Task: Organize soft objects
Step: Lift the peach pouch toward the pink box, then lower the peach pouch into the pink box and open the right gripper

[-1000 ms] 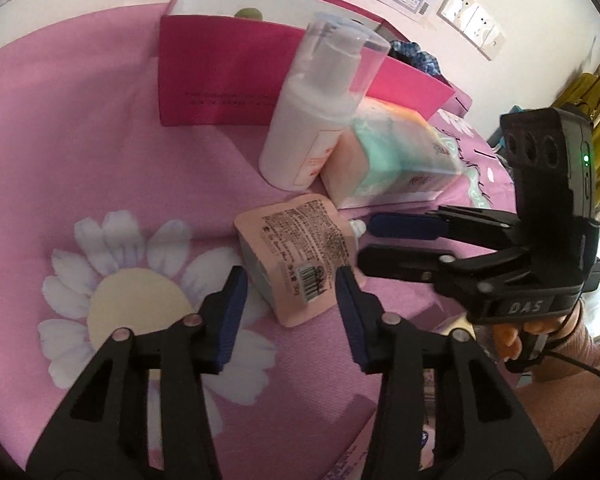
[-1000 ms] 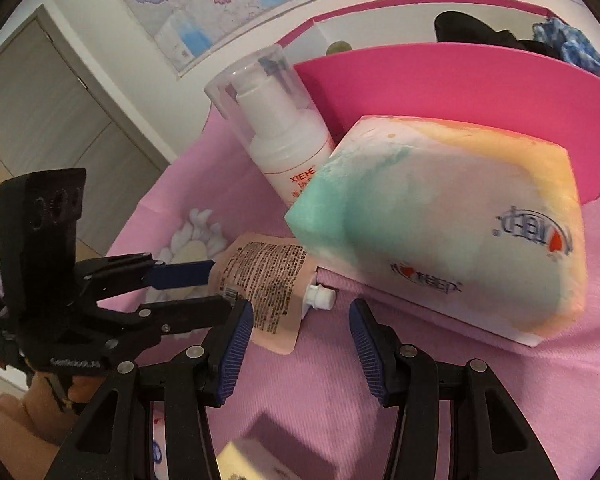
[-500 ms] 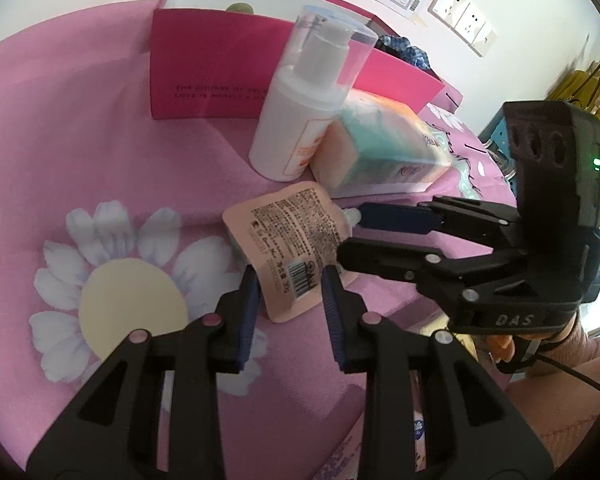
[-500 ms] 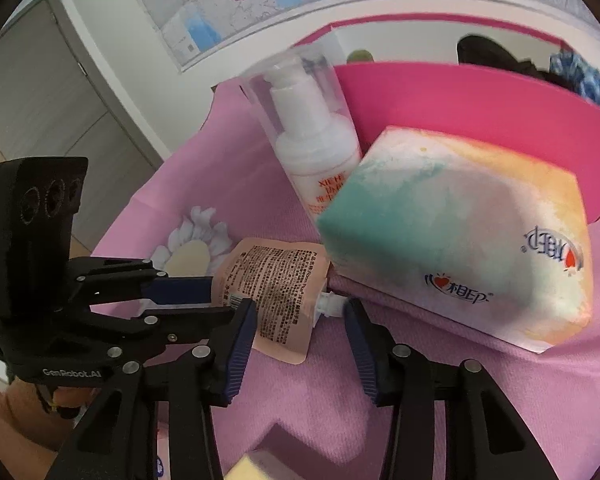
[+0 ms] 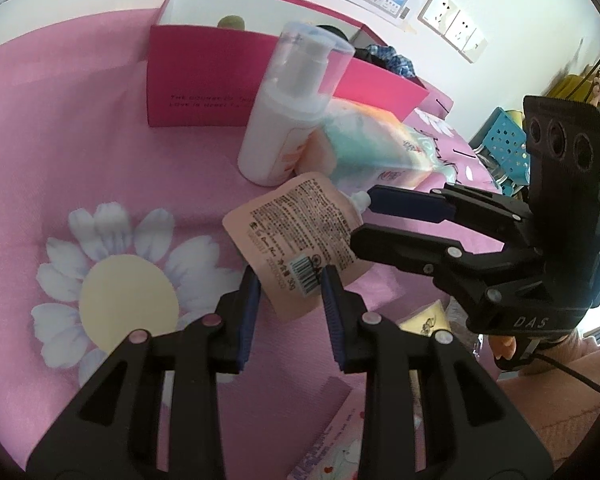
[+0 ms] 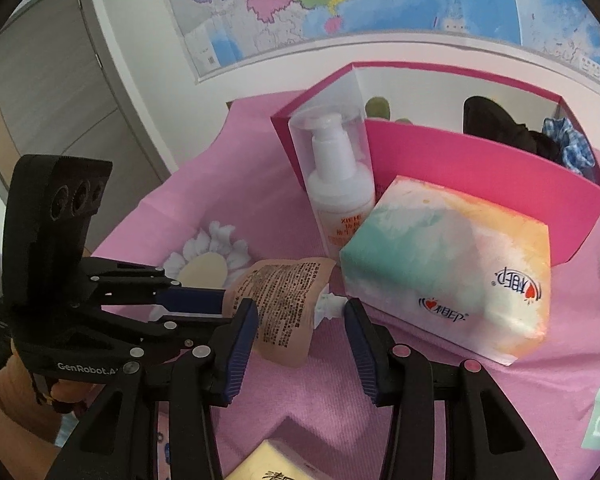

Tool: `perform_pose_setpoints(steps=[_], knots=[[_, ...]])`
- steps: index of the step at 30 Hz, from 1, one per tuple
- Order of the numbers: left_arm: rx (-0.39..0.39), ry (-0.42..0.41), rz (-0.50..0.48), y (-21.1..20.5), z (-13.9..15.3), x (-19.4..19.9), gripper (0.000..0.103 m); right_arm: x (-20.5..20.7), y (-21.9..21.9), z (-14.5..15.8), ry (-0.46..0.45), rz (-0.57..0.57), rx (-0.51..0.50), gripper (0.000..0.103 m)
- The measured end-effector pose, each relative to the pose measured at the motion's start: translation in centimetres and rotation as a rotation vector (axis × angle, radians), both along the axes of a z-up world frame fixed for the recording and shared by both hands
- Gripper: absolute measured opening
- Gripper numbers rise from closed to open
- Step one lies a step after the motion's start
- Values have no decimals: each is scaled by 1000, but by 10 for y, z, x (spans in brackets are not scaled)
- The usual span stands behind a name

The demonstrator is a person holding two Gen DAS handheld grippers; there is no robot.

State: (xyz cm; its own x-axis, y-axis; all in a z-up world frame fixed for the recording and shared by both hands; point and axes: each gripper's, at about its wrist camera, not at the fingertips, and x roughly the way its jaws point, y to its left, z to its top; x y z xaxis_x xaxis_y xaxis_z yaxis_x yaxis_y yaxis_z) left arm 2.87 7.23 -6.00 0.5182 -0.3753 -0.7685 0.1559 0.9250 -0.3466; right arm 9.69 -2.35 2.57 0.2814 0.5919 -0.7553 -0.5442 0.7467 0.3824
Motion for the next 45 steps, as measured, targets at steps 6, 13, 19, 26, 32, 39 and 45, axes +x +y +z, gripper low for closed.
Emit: perform_pose_setpoints(steps=[6, 13, 19, 26, 32, 39, 45], knots=[[4, -22, -2, -3, 10, -5, 33, -5, -6, 12, -28, 2, 8, 46], [17, -74, -10, -8, 31, -13, 33, -8, -9, 28, -66, 4, 26, 46], [34, -150, -20, -13, 62, -17, 33, -7, -16, 49, -105, -4, 60, 46], [75, -274, -34, -15, 109, -16, 33, 3, -24, 78, -170, -12, 110, 46], [127, -343, -42, -19, 136, 3, 33, 24, -25, 93, -216, -23, 130, 46], [181, -386, -46, -16, 147, 41, 33, 58, -26, 96, -250, -50, 137, 46], [213, -380, -51, -15, 141, 73, 33, 90, -25, 87, -240, -79, 131, 46]])
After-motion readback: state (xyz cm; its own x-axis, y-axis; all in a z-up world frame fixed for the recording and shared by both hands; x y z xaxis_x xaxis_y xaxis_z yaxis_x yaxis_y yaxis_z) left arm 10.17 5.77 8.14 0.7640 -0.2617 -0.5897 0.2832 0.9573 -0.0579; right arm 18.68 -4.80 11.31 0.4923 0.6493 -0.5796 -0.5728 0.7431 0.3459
